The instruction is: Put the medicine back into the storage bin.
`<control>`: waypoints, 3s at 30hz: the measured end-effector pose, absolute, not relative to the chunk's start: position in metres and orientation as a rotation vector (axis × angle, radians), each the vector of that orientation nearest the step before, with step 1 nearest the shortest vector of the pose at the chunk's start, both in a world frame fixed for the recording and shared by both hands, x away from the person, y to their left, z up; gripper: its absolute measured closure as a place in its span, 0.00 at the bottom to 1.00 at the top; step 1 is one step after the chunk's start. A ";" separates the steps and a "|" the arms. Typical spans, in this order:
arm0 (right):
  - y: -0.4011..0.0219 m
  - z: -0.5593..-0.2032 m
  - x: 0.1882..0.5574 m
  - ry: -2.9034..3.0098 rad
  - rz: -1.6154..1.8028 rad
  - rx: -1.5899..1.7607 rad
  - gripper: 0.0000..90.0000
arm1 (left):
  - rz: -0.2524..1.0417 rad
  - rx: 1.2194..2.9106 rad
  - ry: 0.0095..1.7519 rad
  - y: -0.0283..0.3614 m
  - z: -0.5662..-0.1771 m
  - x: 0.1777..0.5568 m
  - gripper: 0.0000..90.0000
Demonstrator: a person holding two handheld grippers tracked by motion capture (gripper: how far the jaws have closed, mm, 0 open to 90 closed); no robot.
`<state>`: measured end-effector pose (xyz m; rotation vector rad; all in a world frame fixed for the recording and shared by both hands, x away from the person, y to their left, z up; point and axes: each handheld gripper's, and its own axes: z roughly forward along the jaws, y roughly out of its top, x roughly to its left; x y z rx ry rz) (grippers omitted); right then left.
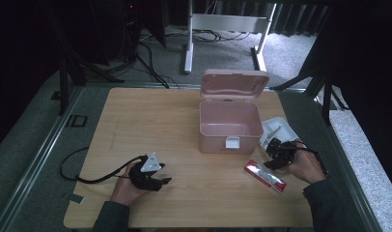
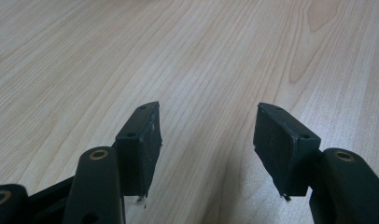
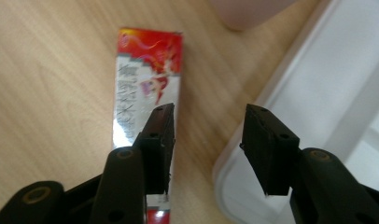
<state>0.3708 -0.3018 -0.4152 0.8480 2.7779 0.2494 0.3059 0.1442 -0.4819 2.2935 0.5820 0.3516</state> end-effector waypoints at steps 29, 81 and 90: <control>-0.288 -0.449 0.354 2.909 0.139 0.832 0.54 | 0.352 2.294 0.582 0.144 -0.482 0.306 0.46; -0.275 -0.319 0.356 2.899 0.158 0.526 0.57 | 0.352 2.294 0.582 0.143 -0.482 0.306 0.46; -0.256 -0.292 0.362 2.915 0.162 0.427 0.57 | 0.354 2.294 0.580 0.144 -0.482 0.306 0.46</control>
